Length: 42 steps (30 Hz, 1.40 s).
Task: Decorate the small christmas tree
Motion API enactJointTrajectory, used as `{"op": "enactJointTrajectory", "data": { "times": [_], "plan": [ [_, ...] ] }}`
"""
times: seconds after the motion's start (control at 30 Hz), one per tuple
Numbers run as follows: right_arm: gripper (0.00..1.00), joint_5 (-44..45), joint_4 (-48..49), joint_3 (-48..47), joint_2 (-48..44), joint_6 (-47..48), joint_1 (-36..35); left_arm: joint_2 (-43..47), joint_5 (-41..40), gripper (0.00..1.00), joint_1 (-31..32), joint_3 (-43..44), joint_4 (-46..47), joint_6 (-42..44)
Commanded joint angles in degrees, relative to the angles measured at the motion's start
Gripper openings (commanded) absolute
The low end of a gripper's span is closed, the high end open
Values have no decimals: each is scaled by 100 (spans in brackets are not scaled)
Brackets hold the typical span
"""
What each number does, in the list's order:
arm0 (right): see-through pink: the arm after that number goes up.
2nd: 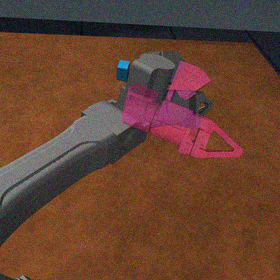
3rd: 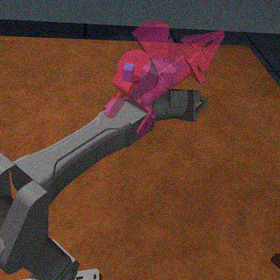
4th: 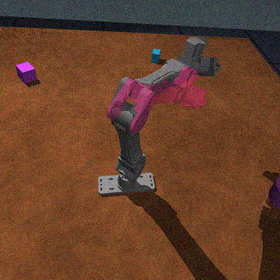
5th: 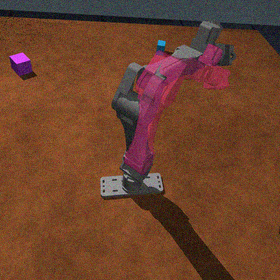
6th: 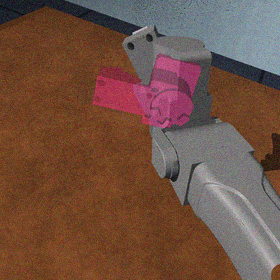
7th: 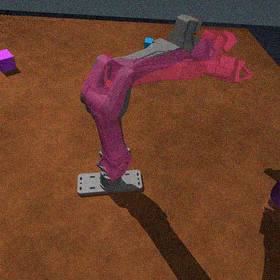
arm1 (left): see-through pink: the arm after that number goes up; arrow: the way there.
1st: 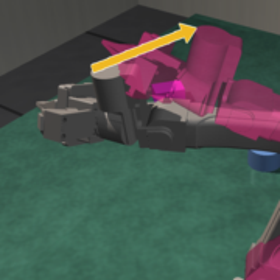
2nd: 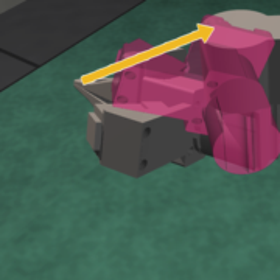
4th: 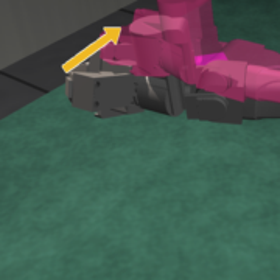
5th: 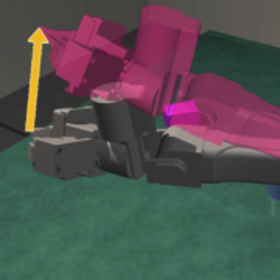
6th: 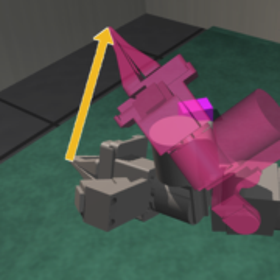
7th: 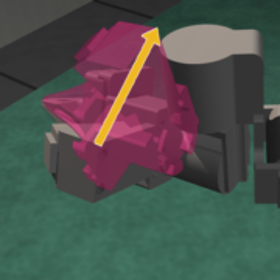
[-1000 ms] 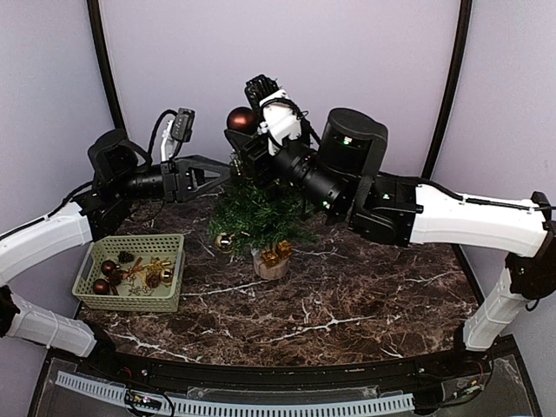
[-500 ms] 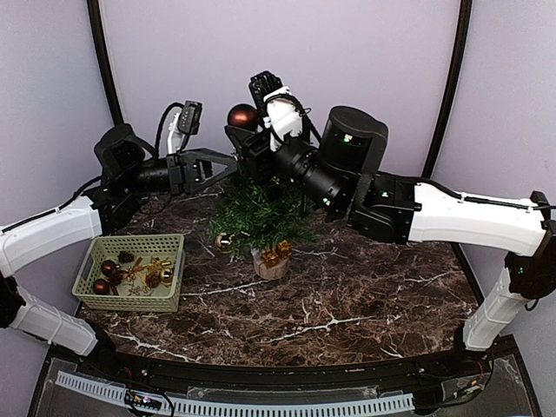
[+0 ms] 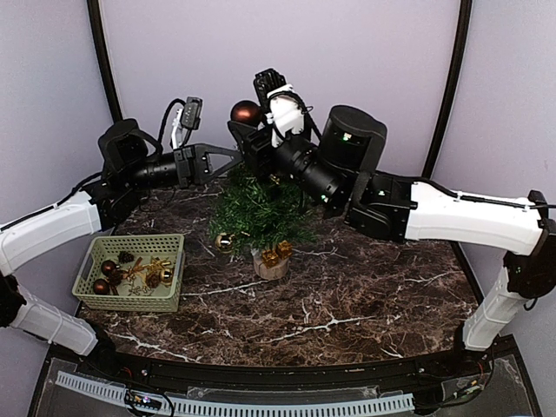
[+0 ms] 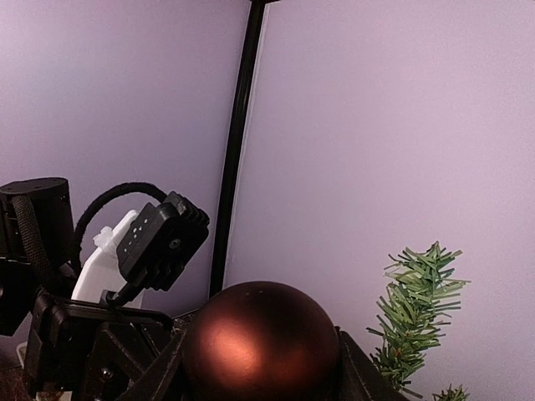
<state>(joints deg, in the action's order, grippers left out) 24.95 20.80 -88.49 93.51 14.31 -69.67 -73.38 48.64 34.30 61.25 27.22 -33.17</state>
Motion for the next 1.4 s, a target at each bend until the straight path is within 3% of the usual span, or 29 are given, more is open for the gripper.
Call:
{"op": "enactJointTrajectory", "data": {
  "times": [0.0,0.2,0.5,0.63,0.73,0.8,1.1,1.37],
  "plan": [
    [44,268,406,-108,255,42,72,168,-759,0,4,410,-926,785],
    [45,567,682,-297,600,228,111,17,-1073,0,-161,754,-1478,1071],
    [45,704,776,-275,538,-96,122,28,-663,2,-231,804,-1620,1423],
    [45,518,633,27,163,-398,120,184,-143,18,-232,590,-1511,1629],
    [45,367,468,270,-165,-610,120,255,141,41,-231,499,-1577,1685],
    [44,291,329,469,-454,-748,121,341,112,48,-224,412,-1684,1742],
    [43,-261,-67,1583,-1498,-1428,121,1128,-295,63,-224,-528,-1662,1378],
    [42,-533,-144,2481,-1982,-2106,127,1608,-683,65,-129,-1550,-1465,755]
  ]
}}
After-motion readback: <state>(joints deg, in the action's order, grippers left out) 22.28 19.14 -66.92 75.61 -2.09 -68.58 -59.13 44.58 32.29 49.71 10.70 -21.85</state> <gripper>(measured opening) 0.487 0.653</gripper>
